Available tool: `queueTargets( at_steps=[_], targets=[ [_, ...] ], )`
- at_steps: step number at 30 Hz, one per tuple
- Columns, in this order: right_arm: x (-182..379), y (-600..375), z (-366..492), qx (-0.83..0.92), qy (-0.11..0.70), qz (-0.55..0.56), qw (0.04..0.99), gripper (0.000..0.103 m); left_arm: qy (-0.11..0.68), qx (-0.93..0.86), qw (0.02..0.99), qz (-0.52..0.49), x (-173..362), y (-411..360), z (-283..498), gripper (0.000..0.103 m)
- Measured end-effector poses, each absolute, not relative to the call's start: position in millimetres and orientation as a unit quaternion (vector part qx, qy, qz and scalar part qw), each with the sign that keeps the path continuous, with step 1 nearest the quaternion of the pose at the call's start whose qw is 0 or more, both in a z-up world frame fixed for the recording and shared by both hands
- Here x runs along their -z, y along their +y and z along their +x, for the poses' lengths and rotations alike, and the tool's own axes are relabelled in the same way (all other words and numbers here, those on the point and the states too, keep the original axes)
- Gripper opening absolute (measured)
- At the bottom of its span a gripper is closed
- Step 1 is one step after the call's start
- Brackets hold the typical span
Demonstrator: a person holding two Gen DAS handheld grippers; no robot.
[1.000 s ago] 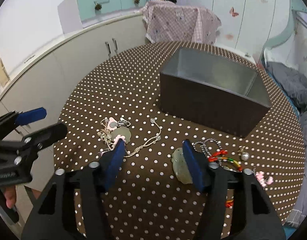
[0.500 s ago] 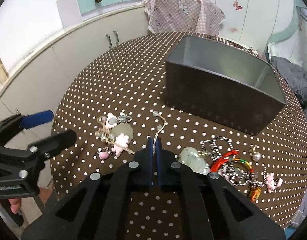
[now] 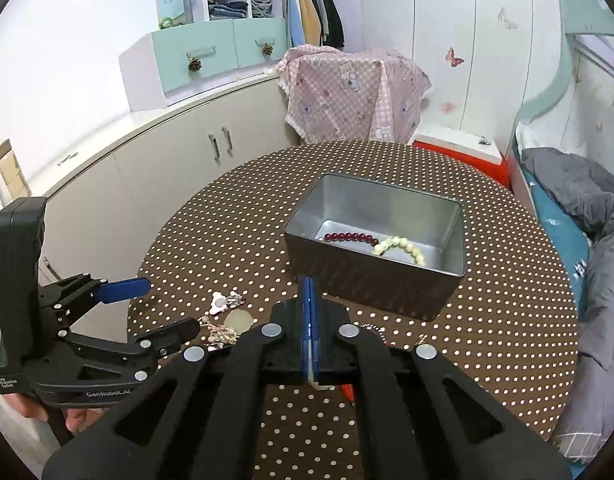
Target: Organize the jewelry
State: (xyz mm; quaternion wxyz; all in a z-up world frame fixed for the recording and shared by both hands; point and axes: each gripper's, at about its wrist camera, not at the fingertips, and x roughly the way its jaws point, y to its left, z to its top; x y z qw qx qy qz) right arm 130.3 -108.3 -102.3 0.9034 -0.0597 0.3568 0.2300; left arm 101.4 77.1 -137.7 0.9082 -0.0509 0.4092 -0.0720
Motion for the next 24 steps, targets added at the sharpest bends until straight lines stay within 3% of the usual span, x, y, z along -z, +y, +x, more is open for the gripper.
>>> queueTargets(
  at_steps=[6,7,10,16,17,19,24],
  targets=[
    [135.2,-79.7,128.3,-0.272,0.401,-0.088,0.870,0.023,0.412,0.045,0.908,-0.057,138.8,90.8,98.0,0.081],
    [139.2,-73.6,127.8,-0.282,0.405,-0.093,0.865,0.031,0.413,0.041,0.908,-0.059,139.5,94.5,97.5,0.081],
    [147.8,-59.9,128.6,-0.295,0.410,-0.113,0.856,0.035,0.414,0.017,0.908,-0.068,141.8,110.3,93.9,0.081],
    [165.5,-34.7,133.8,-0.308,0.426,-0.144,0.838,0.035,0.417,-0.001,0.905,-0.081,147.4,129.7,89.5,0.081],
    [169.8,-30.6,134.7,-0.306,0.431,-0.149,0.835,0.032,0.418,-0.002,0.905,-0.082,148.5,130.3,89.4,0.081],
    [173.8,-27.3,133.5,-0.296,0.425,-0.167,0.839,0.016,0.423,-0.003,0.902,-0.084,152.2,131.8,89.3,0.081],
    [168.3,-37.2,138.2,-0.286,0.425,-0.151,0.846,0.011,0.429,0.008,0.899,-0.086,158.0,128.3,91.8,0.081]
  ],
)
